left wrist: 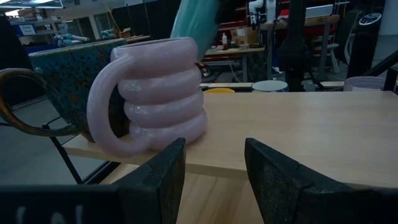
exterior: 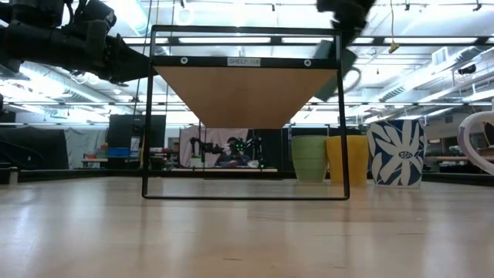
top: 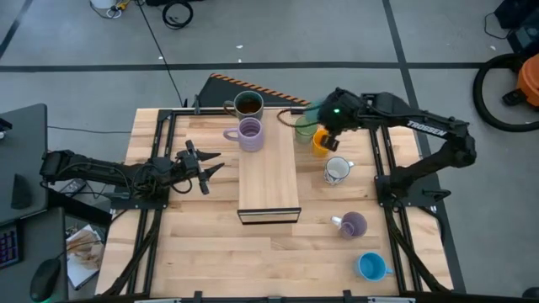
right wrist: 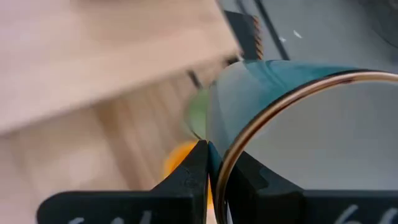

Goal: Place coffee mugs
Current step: Put the light blue mug on the shelf

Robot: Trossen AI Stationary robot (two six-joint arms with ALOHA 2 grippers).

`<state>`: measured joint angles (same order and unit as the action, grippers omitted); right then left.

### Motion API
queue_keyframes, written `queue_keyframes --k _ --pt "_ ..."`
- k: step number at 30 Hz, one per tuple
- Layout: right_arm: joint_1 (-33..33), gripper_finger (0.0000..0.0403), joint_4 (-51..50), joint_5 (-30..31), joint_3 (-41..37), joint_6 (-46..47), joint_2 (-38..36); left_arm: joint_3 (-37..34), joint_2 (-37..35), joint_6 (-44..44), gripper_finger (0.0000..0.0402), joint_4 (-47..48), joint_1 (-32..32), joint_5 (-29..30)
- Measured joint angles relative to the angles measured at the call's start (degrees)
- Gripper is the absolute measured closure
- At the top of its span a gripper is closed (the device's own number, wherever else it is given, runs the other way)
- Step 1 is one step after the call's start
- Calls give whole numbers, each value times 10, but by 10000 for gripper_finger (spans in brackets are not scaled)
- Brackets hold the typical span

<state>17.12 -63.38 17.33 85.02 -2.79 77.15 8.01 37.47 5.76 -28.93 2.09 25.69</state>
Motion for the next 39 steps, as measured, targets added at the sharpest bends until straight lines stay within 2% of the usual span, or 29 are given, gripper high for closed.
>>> queue_keyframes --k 5,9,14,20,26,39 --pt "-22 364 -20 -27 104 -25 100 0 0 0 230 0 0 0" --pt "-15 364 -46 -48 190 -50 166 0 0 0 230 5 0 0" --pt "5 364 -58 -79 250 -78 225 0 0 -2 230 5 0 0" --pt "28 364 -62 -101 275 -94 269 0 0 -6 230 5 0 0" --pt "44 364 -55 -127 272 -109 269 0 0 -6 230 5 0 0" --pt "54 364 -53 -135 271 -92 280 0 0 -7 230 5 0 0"
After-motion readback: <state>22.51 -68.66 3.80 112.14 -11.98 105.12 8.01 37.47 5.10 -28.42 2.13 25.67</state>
